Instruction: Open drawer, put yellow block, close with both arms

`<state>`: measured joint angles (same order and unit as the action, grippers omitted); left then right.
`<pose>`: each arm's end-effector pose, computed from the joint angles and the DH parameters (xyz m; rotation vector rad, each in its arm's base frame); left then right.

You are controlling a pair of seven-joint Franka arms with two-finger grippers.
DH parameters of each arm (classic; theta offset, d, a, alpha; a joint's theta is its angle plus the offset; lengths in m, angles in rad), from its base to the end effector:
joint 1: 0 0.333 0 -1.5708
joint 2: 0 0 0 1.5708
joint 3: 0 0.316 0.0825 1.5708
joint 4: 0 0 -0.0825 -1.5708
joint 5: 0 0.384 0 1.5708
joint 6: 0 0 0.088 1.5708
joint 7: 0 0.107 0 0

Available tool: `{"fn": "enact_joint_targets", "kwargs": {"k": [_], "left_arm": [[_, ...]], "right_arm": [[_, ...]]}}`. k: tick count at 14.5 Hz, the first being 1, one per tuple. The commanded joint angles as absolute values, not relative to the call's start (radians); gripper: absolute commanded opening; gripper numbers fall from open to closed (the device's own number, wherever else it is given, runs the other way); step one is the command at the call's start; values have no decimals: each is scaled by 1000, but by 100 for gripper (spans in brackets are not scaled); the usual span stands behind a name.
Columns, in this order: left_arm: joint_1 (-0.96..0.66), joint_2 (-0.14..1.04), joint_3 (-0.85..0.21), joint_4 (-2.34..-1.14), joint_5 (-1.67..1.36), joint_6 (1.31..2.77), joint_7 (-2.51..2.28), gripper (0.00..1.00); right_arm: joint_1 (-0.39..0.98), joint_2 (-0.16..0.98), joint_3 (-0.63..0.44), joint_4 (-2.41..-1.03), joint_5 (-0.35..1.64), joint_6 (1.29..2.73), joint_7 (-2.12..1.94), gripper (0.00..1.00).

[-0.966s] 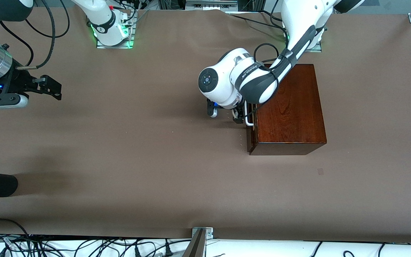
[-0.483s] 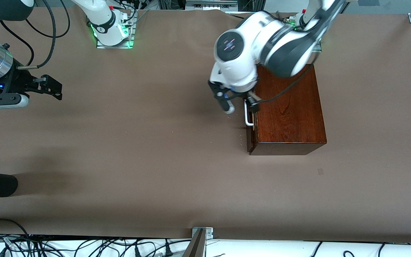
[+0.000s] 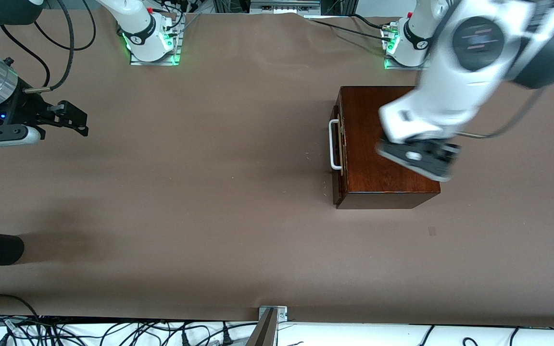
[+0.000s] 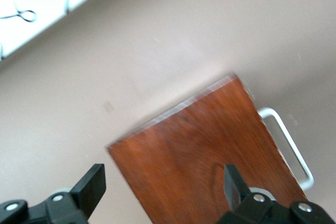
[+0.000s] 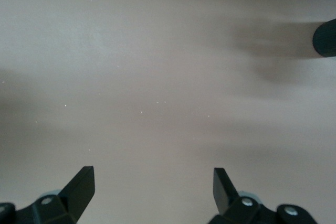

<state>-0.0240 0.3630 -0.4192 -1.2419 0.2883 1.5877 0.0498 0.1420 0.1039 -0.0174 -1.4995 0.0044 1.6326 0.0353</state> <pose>0.6254 -0.2062 0.5765 -2.9196 0.7003 -0.0572 0.5877 0.0746 0.6043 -3.1332 -0.1399 -0.0453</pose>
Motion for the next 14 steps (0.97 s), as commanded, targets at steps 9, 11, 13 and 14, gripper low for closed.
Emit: {"fn": "enact_joint_targets", "kwargs": {"k": [9, 11, 13, 14], "left_arm": [[-25, 51, -94, -1534, 28, 1563, -86, 100], [-26, 9, -65, -1592, -49, 1581, -97, 100], [-37, -2, -17, -1603, -66, 1592, -97, 100], [-37, -2, -17, -1601, -64, 1592, -97, 100]], "right_arm": [[133, 97, -12, -1491, 14, 1629, 28, 100], [135, 95, -11, -1491, 14, 1623, 28, 100], [135, 95, -11, -1491, 14, 1623, 28, 100], [135, 95, -11, -1491, 15, 1621, 28, 100]]}}
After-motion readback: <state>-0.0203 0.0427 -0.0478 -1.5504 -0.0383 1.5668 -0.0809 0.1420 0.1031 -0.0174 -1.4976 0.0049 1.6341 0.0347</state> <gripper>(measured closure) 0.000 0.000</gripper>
